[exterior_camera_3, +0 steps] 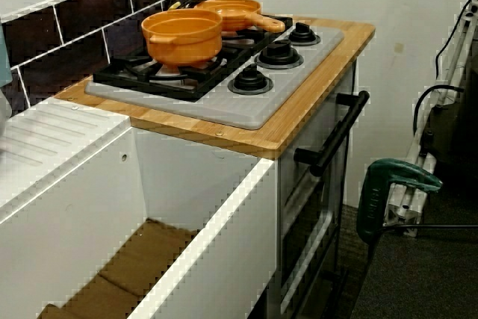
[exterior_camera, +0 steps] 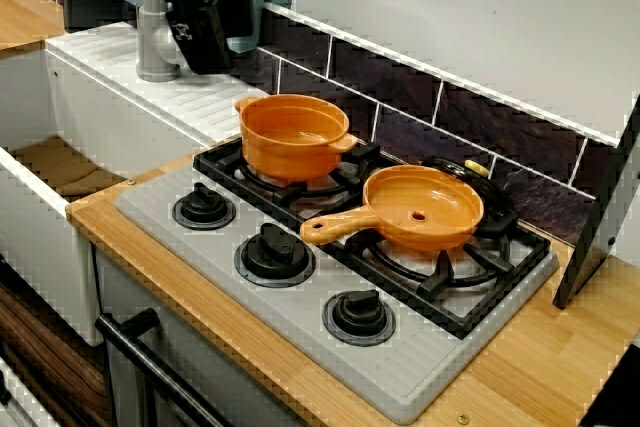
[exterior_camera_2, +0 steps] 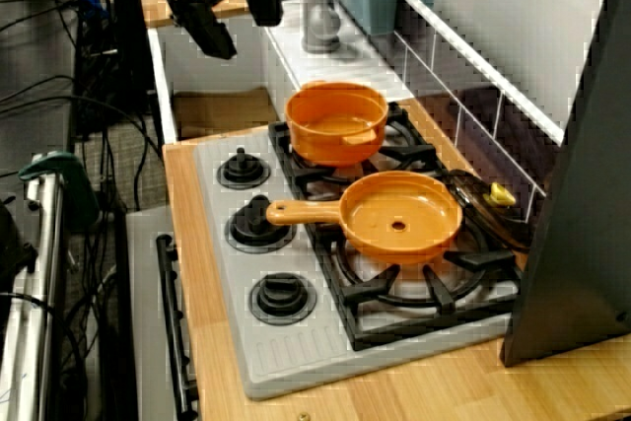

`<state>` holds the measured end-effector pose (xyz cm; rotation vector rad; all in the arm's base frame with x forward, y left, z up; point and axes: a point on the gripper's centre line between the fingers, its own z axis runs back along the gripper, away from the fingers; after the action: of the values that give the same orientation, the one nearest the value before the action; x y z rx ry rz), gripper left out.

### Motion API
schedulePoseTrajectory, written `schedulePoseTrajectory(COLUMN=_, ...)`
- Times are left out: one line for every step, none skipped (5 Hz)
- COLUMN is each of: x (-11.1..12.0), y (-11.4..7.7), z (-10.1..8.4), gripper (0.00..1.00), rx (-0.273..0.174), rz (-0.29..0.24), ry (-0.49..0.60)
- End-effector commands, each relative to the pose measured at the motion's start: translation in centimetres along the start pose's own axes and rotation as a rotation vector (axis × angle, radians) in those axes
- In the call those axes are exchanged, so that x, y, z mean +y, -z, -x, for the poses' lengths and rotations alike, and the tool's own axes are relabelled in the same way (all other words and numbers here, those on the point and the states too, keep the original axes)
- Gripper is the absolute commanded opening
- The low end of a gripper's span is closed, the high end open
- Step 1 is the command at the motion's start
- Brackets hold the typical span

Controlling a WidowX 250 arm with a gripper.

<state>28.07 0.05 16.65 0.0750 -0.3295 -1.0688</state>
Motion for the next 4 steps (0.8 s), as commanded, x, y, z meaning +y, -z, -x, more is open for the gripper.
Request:
schedulePoseTrajectory(x=0.0, y=1.4, z=-1.5, gripper=1.0, rx=0.027, rz=-0.088, ry=0.046)
schedulePoseTrajectory(x=0.9, y=3.0, z=-1.4, gripper=1.0, rx=0.059, rz=-0.068, ry=-0.002)
schedulePoseTrajectory(x=0.9, y=3.0, z=-1.4, gripper=1.0, rx=0.059, rz=-0.068, ry=-0.002)
schedulePoseTrajectory(x=0.9, y=3.0, z=-1.4, gripper=1.0, rx=0.059, rz=-0.068, ry=-0.002)
